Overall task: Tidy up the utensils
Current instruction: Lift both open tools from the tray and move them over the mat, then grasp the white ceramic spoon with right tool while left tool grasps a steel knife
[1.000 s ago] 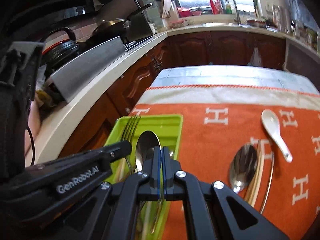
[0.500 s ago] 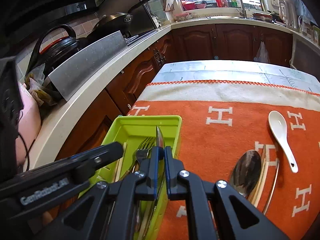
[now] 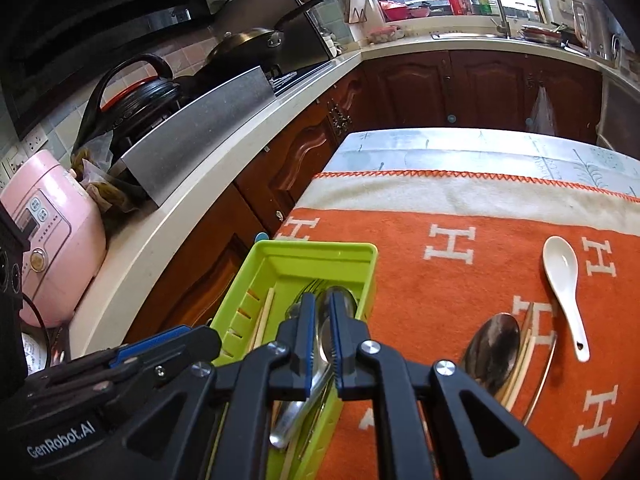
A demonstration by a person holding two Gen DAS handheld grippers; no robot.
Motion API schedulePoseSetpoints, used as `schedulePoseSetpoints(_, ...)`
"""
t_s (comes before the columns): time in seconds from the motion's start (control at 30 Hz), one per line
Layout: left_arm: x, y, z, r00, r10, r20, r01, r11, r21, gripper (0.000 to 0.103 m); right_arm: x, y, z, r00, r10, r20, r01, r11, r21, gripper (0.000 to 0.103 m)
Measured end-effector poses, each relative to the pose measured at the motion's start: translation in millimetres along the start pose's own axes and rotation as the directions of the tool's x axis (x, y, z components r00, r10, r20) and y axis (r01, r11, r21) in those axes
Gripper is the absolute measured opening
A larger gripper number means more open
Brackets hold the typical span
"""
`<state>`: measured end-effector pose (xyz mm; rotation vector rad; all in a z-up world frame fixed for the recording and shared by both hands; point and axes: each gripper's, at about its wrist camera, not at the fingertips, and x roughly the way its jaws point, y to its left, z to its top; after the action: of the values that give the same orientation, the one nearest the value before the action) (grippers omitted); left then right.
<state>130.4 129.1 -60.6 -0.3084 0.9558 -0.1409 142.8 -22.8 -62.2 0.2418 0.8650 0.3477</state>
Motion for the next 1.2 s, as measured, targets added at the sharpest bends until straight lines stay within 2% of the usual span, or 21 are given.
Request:
schedulePoseSetpoints(0.1,-4,-6,-2,1.0,0.017,0.002,-0.017,1.0,0.021,0.026,-8,-4,-1,1.0,0.0,-0.009,0.0,1.0,-0.003,0.007)
schedulePoseSetpoints(0.23,-11,-16,-7,1.0,0.019,0.009,-0.019,0.999,0.051,0.035,-24,-14,-5,1.0,-0.013,-0.009,0.013,1.0,-0.005,0.007)
schedulePoseSetpoints(0.53,-26,-53,-14,1.0,0.003,0.023,-0.006,0.99,0.142,0.038,-71,-55,-11,0.998,-0.068,-0.006,0.068,0.998,0.004,0.007)
schedulePoseSetpoints(0.73,-24,-83,-15,1.0,-0.022,0.014,0.019,0.98,0.198,0.04,-100,-94,-4,0.997,-0.077,0.003,0.077,0.995,0.069,0.007)
schedulePoseSetpoints(0.87,-12,-105,-16,0.999,-0.035,-0.008,0.036,0.972,0.234,0.04,-111,-122,4,0.995,-0.095,0.016,0.092,0.989,0.112,0.007)
schedulePoseSetpoints(1.0,12,-120,-18,0.998,-0.035,-0.061,0.049,0.967,0.248,0.04,-109,-148,13,0.995,-0.101,0.011,0.099,0.984,0.146,0.007)
schedulePoseSetpoints(1.2,69,-136,-23,0.988,0.027,-0.153,0.018,0.96,0.281,0.04,-83,-185,16,0.997,-0.072,-0.04,0.078,0.976,0.201,0.008)
